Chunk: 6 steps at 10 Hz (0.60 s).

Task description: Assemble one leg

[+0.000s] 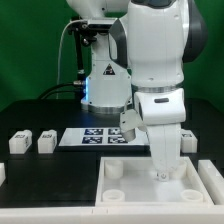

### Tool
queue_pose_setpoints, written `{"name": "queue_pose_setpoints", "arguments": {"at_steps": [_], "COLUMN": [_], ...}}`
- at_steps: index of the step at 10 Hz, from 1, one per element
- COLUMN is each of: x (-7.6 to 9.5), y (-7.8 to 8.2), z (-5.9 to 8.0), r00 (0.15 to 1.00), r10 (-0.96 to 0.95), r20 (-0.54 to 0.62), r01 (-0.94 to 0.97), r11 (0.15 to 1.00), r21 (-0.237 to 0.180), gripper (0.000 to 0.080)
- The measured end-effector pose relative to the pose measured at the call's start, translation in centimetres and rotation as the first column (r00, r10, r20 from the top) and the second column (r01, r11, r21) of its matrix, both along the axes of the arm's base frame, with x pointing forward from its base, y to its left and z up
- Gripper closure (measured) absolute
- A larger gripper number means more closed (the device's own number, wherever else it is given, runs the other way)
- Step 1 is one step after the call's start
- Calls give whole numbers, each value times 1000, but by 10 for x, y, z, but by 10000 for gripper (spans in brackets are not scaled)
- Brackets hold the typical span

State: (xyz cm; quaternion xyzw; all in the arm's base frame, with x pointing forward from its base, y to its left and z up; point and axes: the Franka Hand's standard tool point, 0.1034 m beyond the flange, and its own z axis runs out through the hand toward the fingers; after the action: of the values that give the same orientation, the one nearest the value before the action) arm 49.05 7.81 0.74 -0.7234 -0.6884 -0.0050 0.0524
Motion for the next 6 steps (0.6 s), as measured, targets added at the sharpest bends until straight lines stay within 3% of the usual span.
{"name": "queue_pose_setpoints", "arguments": {"at_steps": [3,5,6], "x": [0,-7,-15], "y": [1,11,21], "z": [1,24,34], "r00": [1000,992,962], "r10": [-24,-129,-272], "r20": [-1,7,4], "r01": [24,129,272], "r11": [1000,991,962], "r21": [-2,-20,-32], "gripper": [150,150,150]}}
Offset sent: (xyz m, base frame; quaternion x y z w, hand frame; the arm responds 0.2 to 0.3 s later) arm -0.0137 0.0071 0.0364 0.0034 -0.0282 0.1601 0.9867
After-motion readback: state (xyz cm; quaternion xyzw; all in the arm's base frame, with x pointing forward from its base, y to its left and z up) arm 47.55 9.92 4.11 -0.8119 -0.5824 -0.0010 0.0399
